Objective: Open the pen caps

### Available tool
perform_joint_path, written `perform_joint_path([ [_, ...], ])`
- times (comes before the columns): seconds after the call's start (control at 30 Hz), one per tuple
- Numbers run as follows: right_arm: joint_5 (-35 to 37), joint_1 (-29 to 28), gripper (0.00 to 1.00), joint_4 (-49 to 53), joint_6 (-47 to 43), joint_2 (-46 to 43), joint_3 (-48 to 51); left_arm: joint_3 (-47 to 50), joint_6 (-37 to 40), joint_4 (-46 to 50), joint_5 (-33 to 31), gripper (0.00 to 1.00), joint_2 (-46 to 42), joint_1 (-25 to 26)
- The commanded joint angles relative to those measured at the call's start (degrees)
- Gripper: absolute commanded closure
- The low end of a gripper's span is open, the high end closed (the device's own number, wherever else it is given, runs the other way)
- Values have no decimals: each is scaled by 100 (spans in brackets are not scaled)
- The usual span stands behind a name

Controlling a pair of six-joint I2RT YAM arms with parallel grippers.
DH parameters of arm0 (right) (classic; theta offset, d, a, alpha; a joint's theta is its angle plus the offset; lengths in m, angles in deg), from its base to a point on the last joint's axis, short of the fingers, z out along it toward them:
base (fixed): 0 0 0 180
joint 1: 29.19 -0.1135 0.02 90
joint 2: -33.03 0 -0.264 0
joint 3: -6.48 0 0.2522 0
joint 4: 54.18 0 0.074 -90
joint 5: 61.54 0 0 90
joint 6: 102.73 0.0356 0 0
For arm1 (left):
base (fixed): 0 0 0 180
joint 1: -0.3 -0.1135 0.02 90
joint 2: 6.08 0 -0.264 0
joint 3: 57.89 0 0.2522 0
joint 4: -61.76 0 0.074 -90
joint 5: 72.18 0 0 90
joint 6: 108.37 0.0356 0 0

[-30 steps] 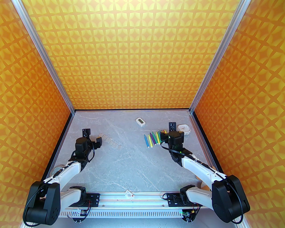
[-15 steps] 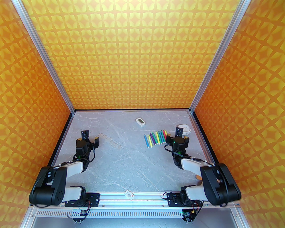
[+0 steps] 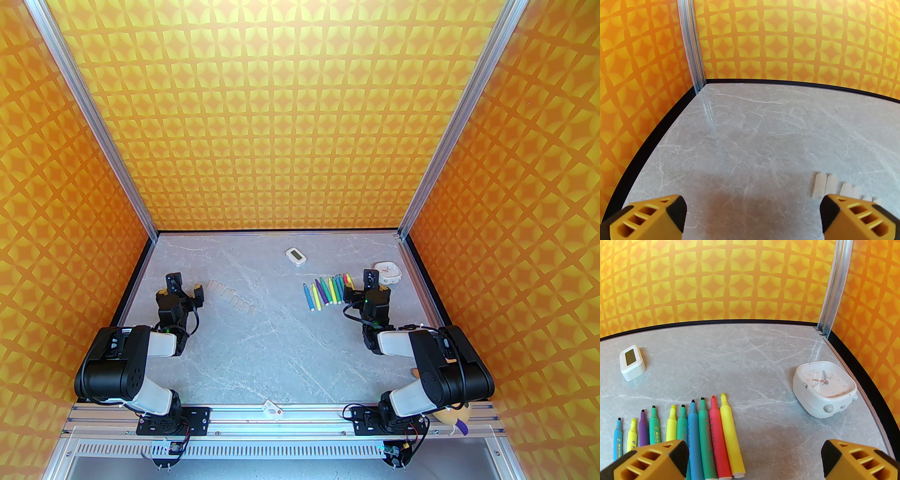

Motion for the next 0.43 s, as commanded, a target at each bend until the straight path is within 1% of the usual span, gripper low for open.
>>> perform_joint_path([
  [0.0, -124, 30, 2, -191, -43, -29, 13, -80, -83, 95, 33, 1, -43, -26],
  [0.4, -157, 48, 2, -184, -47, -25, 16, -73, -74, 91, 30, 1, -41, -21],
])
